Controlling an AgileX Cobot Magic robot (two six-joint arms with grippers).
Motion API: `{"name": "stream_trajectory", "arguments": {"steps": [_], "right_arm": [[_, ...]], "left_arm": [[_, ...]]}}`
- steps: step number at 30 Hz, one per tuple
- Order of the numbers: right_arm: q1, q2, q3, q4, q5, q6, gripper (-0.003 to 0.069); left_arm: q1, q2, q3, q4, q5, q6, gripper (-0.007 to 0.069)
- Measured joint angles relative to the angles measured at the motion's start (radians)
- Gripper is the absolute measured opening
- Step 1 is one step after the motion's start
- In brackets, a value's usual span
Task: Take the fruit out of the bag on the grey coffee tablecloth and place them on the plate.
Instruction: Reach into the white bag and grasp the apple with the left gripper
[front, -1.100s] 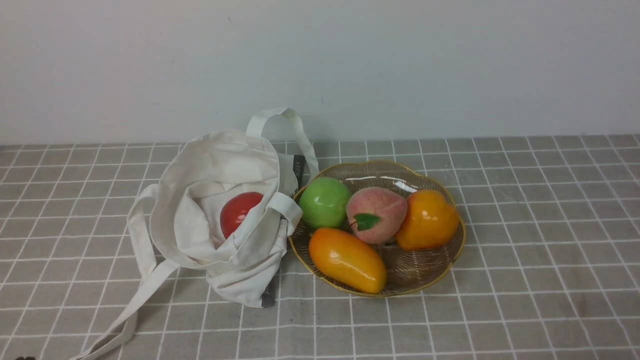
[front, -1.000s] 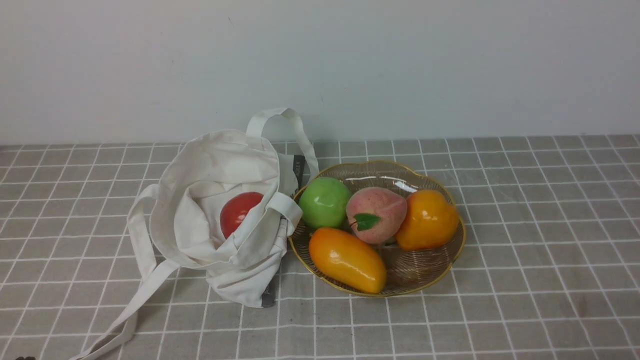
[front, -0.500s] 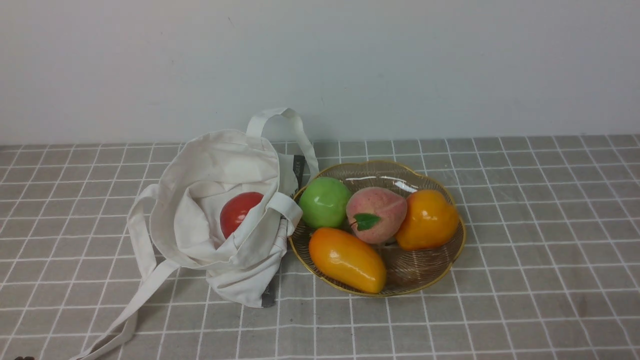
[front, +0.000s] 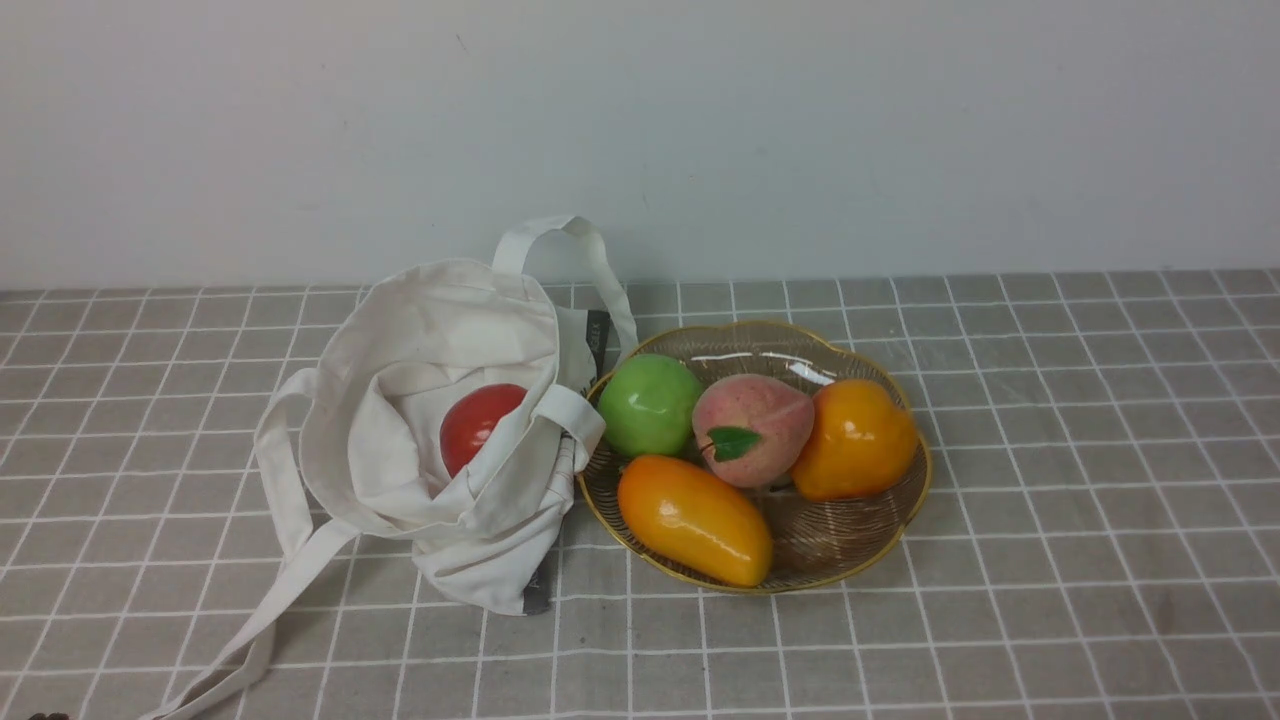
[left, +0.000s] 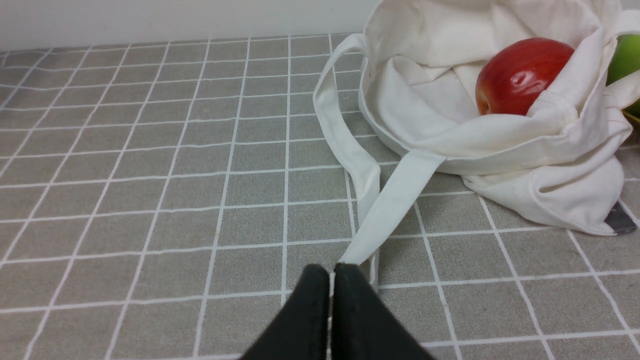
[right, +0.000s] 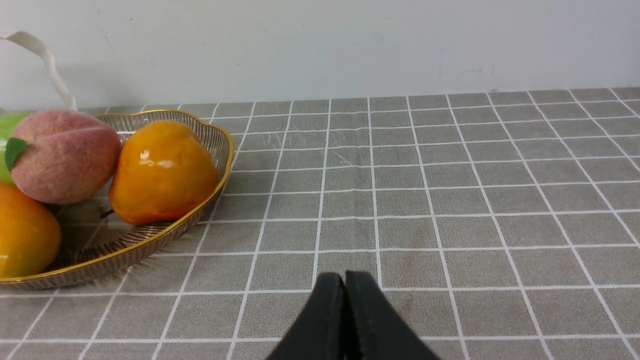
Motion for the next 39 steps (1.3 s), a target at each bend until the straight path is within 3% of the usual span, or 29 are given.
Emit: {"name": "stream_trajectory", "arguments": {"steps": [19, 22, 24, 25, 28, 30, 39], "right_arm": [[0.0, 0.0, 0.0, 0.0, 0.0, 0.0, -0.0015], [0.0, 0.0, 0.0, 0.0, 0.0, 0.0, -0.0015], [0.0, 0.0, 0.0, 0.0, 0.0, 0.0, -0.0015], [0.0, 0.0, 0.0, 0.0, 0.0, 0.0, -0.0015], [0.0, 0.0, 0.0, 0.0, 0.0, 0.0, -0.0015], [0.0, 0.0, 0.0, 0.0, 0.0, 0.0, -0.0015], [0.0, 0.0, 0.0, 0.0, 0.0, 0.0, -0.0015]], "left_arm": [[0.0, 0.0, 0.0, -0.032, 0.0, -0.007, -0.0008], [0.0, 0.0, 0.0, -0.172, 0.0, -0.064, -0.0008], [0.0, 0.0, 0.001, -0.452, 0.0, -0.18, -0.0008], [0.0, 0.0, 0.001, -0.474, 0.0, -0.199, -0.0008], [0.0, 0.0, 0.001, -0.789, 0.0, -0.296, -0.0008], [0.0, 0.0, 0.001, -0.926, -0.007, -0.301, -0.0008], [0.0, 0.0, -0.001, -1.11, -0.085, -0.12, -0.0008]]}}
